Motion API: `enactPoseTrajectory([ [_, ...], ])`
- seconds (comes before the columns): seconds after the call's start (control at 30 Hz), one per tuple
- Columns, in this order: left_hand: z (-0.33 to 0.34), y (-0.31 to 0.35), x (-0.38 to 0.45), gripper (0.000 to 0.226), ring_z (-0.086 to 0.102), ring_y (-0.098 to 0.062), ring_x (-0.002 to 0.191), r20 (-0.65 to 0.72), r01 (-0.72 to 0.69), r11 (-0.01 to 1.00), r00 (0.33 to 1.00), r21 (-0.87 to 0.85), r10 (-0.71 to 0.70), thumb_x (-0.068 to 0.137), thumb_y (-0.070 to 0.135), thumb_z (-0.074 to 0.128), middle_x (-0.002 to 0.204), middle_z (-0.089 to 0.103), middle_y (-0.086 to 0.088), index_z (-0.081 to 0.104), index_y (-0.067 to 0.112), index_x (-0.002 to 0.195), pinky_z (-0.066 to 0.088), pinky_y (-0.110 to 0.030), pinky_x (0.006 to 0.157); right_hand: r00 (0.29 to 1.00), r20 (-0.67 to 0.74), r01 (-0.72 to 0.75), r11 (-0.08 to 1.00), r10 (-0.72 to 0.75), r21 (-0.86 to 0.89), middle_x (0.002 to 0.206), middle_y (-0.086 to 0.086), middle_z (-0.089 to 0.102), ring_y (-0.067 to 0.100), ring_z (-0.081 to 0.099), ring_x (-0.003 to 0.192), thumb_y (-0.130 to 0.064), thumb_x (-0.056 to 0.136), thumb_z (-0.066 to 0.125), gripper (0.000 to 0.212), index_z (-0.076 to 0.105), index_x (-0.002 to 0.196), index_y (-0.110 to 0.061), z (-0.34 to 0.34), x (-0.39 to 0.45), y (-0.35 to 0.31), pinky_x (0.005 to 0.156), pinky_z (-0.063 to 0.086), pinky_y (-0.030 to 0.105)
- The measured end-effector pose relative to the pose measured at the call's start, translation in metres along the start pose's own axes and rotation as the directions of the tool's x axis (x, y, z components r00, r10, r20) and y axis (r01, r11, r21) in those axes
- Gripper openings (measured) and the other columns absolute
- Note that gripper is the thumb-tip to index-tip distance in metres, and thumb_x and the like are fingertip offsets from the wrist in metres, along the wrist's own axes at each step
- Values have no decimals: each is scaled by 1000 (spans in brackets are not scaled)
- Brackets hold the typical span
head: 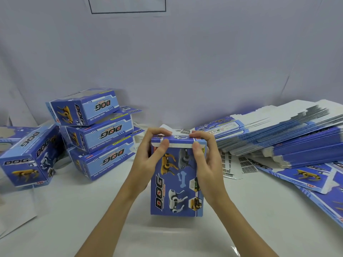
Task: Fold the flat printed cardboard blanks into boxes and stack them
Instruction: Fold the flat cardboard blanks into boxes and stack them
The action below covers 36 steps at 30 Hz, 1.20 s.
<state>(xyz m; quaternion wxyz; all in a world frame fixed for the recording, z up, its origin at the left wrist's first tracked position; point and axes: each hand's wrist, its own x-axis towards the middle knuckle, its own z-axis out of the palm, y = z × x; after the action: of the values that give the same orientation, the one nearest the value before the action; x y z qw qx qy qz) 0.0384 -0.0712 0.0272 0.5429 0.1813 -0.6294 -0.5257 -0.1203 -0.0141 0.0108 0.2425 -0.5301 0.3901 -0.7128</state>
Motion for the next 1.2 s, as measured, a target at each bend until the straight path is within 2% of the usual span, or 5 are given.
enactPoseTrajectory([
  [0.5,3,-4,6,11,69,-35,117,-70,-52,998,996,26,54,99,31,57,121,68,4,67,31,103,64,-34,74,1000,-9,-1,999,1,37,130,10,65,33,69,119,-20,110,50,17,65,118,-16,-4,5,-4,77,64,32],
  [0.63,3,-8,6,41,62,-28,129,-101,-58,970,991,234,84,92,64,62,143,54,4,54,48,130,62,-30,81,991,-134,6,999,-2,33,125,17,68,38,69,114,-29,108,54,21,70,116,-18,-2,6,-2,83,62,44],
  [0.9,11,-22,-5,133,37,-17,144,125,-197,439,974,876,188,67,94,61,159,34,5,15,17,165,37,-37,117,960,-279,-42,998,28,-44,129,14,59,27,66,112,-67,96,60,57,56,148,-43,-19,6,7,102,55,36],
  [1.03,10,-22,-2,147,16,-16,156,-44,18,553,999,833,33,56,94,65,167,13,13,-9,28,165,26,-46,124,997,-41,-56,995,59,85,153,-1,57,17,50,145,-48,108,47,56,32,162,-45,-11,0,17,123,40,48],
  [1.2,-13,-7,5,103,62,-8,125,22,57,970,998,235,-64,73,55,83,138,57,27,18,69,151,62,-29,83,988,8,-154,983,154,103,134,5,71,26,69,124,-41,108,47,45,48,151,-28,-12,8,9,101,59,42],
])
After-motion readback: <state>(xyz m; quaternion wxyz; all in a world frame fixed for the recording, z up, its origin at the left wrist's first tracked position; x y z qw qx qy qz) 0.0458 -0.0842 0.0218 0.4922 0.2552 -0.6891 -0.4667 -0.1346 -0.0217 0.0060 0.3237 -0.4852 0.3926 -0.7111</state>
